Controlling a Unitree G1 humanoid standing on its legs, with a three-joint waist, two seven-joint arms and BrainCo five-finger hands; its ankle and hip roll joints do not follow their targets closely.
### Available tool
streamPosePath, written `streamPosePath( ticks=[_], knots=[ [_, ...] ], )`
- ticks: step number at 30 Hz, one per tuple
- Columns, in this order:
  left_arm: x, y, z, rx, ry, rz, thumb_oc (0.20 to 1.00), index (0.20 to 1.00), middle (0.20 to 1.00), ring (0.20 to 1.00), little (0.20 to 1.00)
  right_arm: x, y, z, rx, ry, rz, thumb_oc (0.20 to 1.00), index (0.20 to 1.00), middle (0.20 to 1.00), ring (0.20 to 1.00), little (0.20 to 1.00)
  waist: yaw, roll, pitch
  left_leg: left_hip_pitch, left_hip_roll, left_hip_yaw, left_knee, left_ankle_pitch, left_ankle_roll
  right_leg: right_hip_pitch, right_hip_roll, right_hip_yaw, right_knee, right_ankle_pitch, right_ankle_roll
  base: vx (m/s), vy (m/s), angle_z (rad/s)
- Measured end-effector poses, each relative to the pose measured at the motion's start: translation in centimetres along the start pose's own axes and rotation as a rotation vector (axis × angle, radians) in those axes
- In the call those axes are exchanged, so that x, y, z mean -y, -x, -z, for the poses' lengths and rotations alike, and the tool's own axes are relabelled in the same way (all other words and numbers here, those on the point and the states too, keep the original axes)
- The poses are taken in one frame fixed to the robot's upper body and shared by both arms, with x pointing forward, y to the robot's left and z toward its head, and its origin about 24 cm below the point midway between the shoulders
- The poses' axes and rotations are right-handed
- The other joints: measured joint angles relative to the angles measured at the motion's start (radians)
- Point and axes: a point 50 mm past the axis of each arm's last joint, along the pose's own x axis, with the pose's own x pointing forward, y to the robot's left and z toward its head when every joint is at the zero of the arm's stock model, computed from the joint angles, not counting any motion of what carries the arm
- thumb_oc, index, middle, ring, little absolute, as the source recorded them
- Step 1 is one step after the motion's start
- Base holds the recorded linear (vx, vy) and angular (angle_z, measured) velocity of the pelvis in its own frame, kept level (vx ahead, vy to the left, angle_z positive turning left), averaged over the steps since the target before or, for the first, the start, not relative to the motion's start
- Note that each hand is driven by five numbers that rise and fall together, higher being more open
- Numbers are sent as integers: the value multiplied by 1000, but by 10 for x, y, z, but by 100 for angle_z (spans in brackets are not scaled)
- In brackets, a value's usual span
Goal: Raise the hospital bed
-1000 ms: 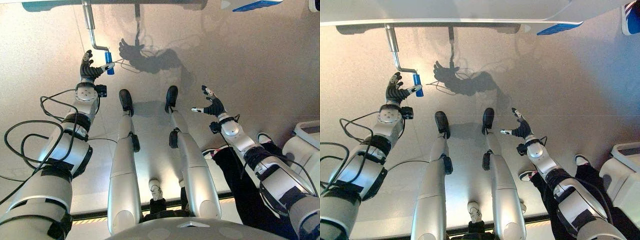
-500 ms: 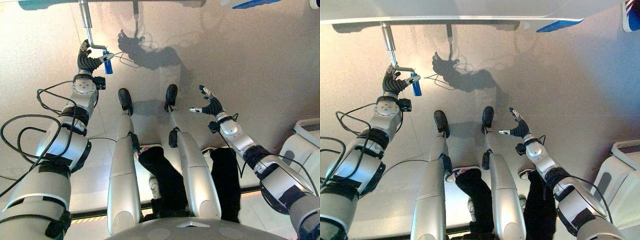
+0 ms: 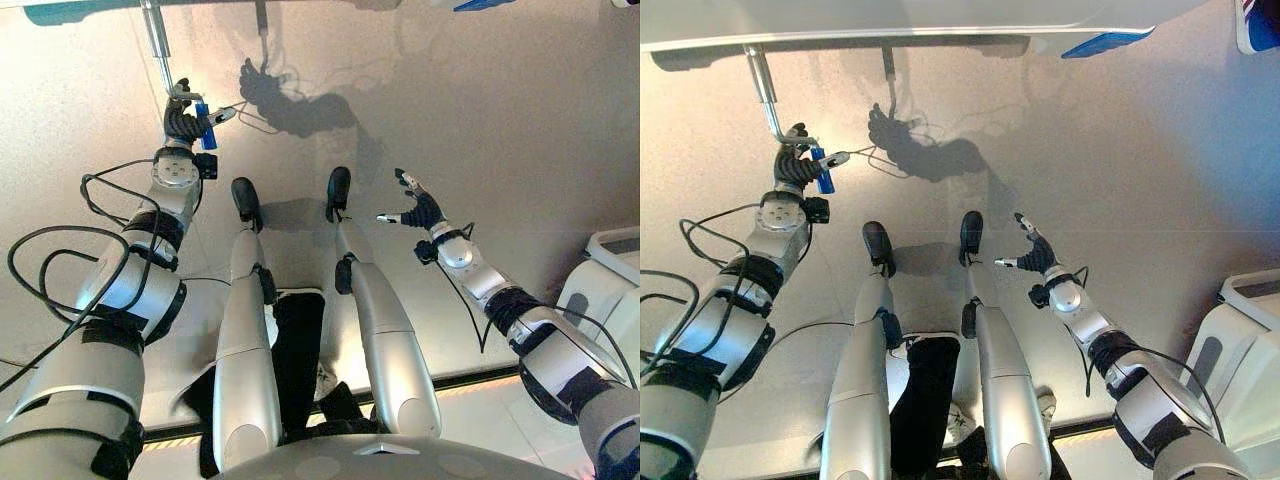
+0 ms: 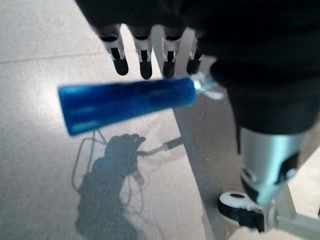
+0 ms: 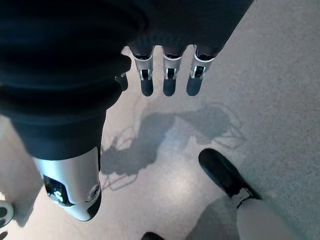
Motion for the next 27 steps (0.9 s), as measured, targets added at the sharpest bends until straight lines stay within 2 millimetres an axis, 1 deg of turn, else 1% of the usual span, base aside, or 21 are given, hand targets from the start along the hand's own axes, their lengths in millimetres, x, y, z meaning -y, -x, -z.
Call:
streamPosePath(
  ticks=[11,27],
  knots=[
    [13,-2,-9,22,3,30,1000,1000,1000,1000,1000,1,-3,-5,17,12,-3,1000,1000,1000,1000,1000,0,0,0,0,1,-1,0,0,0,0,-1,0,0,0,0,0,0,0],
    [13,-3,-11,25,1,29,1000,1000,1000,1000,1000,0,-3,-6,25,20,-6,1000,1000,1000,1000,1000,1,0,0,0,3,-2,2,0,0,1,-3,0,2,0,0,0,0,0]
  ],
)
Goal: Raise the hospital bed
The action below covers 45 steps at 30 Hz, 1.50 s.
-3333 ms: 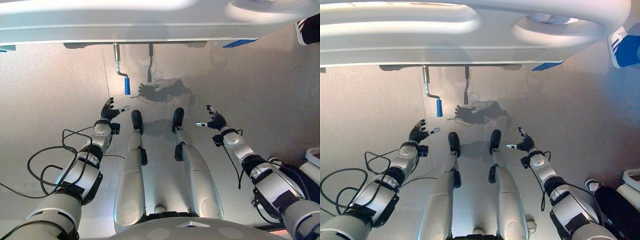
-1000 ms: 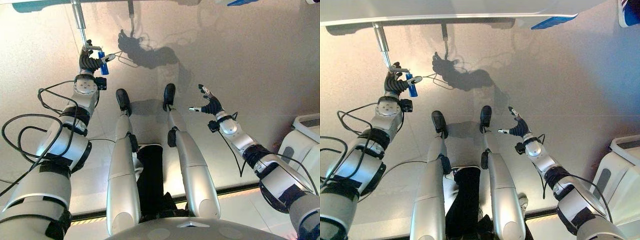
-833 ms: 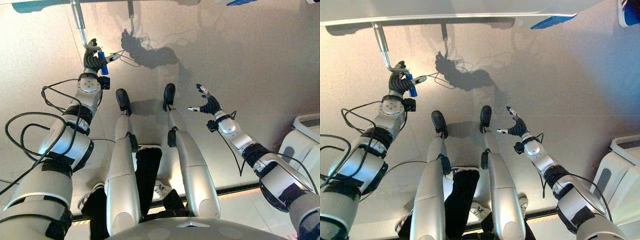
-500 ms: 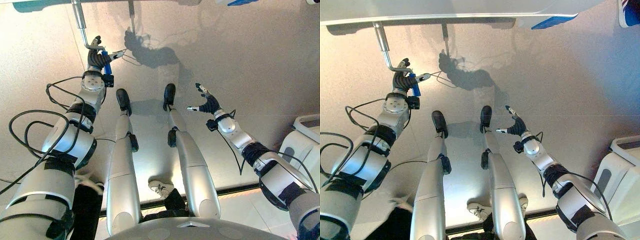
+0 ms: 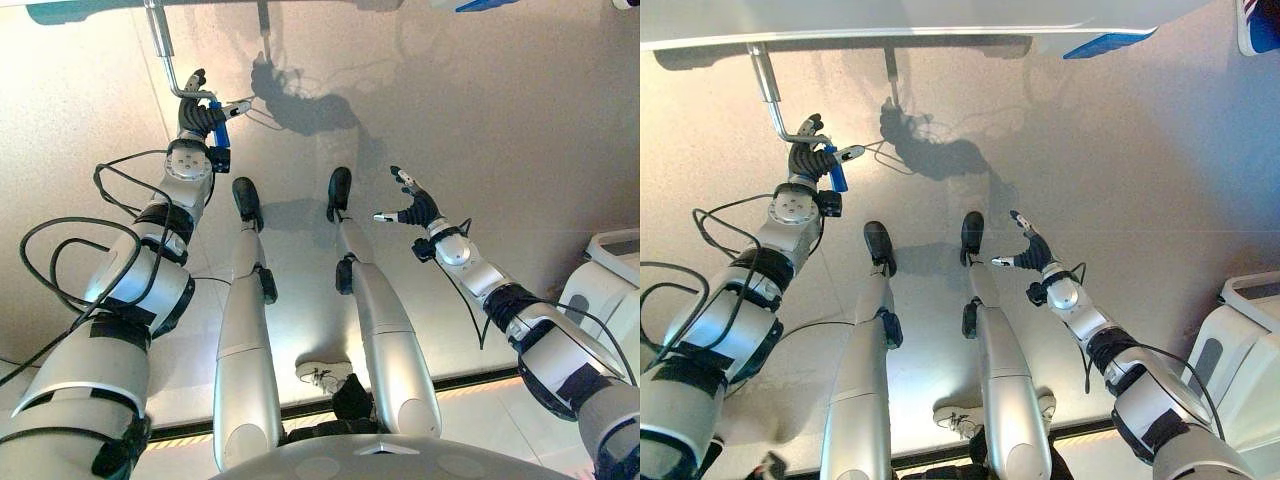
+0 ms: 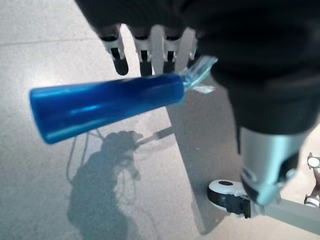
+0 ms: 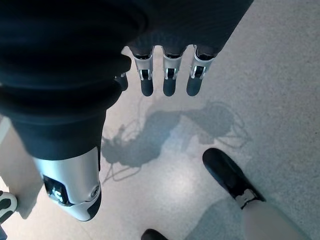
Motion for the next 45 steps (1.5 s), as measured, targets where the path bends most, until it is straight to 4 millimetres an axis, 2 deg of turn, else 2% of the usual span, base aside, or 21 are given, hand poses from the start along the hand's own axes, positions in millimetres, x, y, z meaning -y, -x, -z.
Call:
streamPosePath(
  ticks=[37,38,39,40,45],
  knots=[
    [8,3,12,-79,-21,46,1000,1000,1000,1000,1000,0,-3,-6,22,10,-4,1000,1000,1000,1000,1000,1,0,0,-2,0,-2,0,0,0,0,-1,-2,1,0,0,0,0,0],
    [8,3,12,-79,-21,46,533,533,533,533,533,0,-3,-6,22,10,-4,1000,1000,1000,1000,1000,1,0,0,-2,0,-2,0,0,0,0,-1,-2,0,0,0,0,0,0],
    [8,3,12,-79,-21,46,470,470,470,470,470,0,-3,-6,23,10,-4,1000,1000,1000,1000,1000,1,0,0,-2,0,-2,0,0,0,0,0,-2,0,0,0,0,0,0],
    [8,3,12,-79,-21,47,200,200,200,200,200,0,-3,-6,23,10,-4,1000,1000,1000,1000,1000,1,0,0,-2,0,-2,0,0,0,0,0,-2,0,0,0,0,0,0],
    [8,2,10,-74,-20,46,200,200,200,200,200,0,-3,-6,23,11,-5,1000,1000,1000,1000,1000,1,0,0,-5,-1,-3,0,0,0,-2,0,-3,-1,0,0,0,0,0]
  ],
)
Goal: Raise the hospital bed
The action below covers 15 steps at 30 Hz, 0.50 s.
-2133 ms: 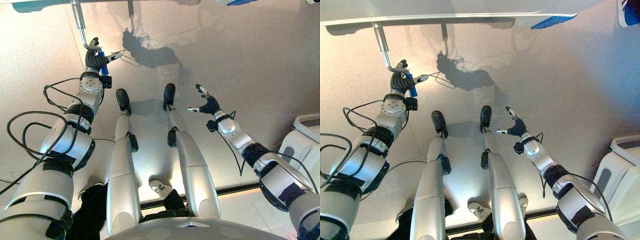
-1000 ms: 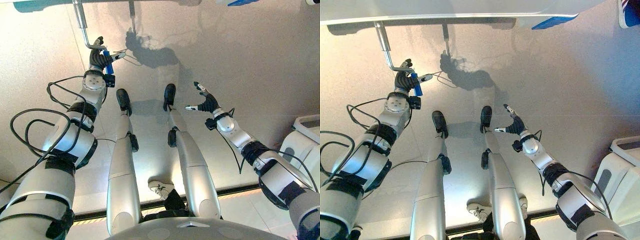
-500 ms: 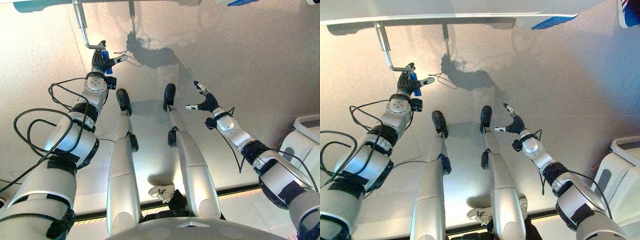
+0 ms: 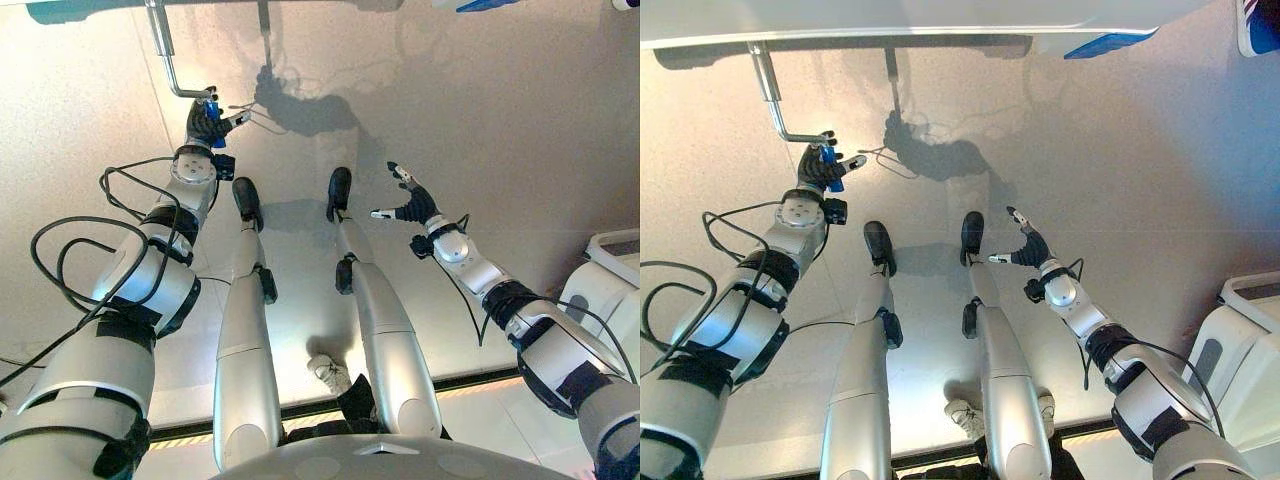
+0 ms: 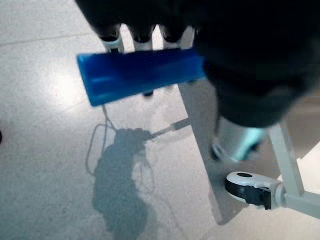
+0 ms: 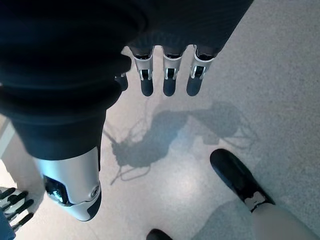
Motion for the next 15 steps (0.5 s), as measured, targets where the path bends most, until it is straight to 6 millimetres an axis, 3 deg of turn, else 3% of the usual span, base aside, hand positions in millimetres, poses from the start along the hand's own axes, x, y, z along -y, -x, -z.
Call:
streamPosePath(
  ticks=[15],
  knots=[
    [1,-2,-5,13,4,2,200,200,200,200,200,5,1,0,6,24,2,1000,1000,1000,1000,1000,0,0,0,-7,1,0,0,0,0,-7,0,0,-1,0,0,0,0,0]
  ],
)
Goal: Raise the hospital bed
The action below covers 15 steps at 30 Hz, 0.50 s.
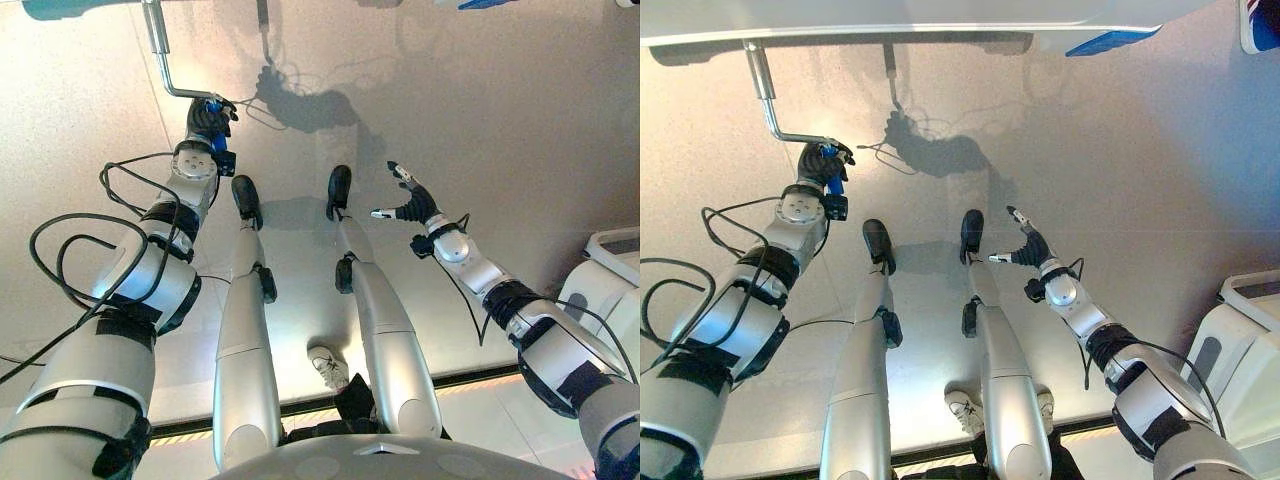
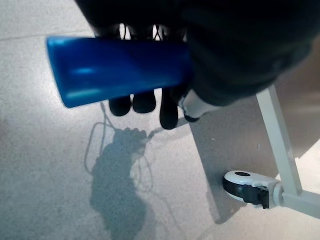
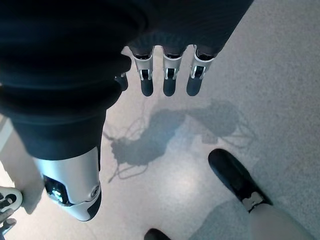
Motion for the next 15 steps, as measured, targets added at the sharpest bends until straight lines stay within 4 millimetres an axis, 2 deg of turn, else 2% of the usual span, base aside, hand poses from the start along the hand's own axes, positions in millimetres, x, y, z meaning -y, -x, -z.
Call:
streamPosePath(
  ticks=[15],
  knots=[
    [-3,0,1,-3,-4,-6,200,200,200,200,200,1,2,0,6,30,-20,1000,1000,1000,1000,1000,1,0,0,0,3,-1,0,0,0,0,-1,0,1,0,0,0,0,0]
  ],
)
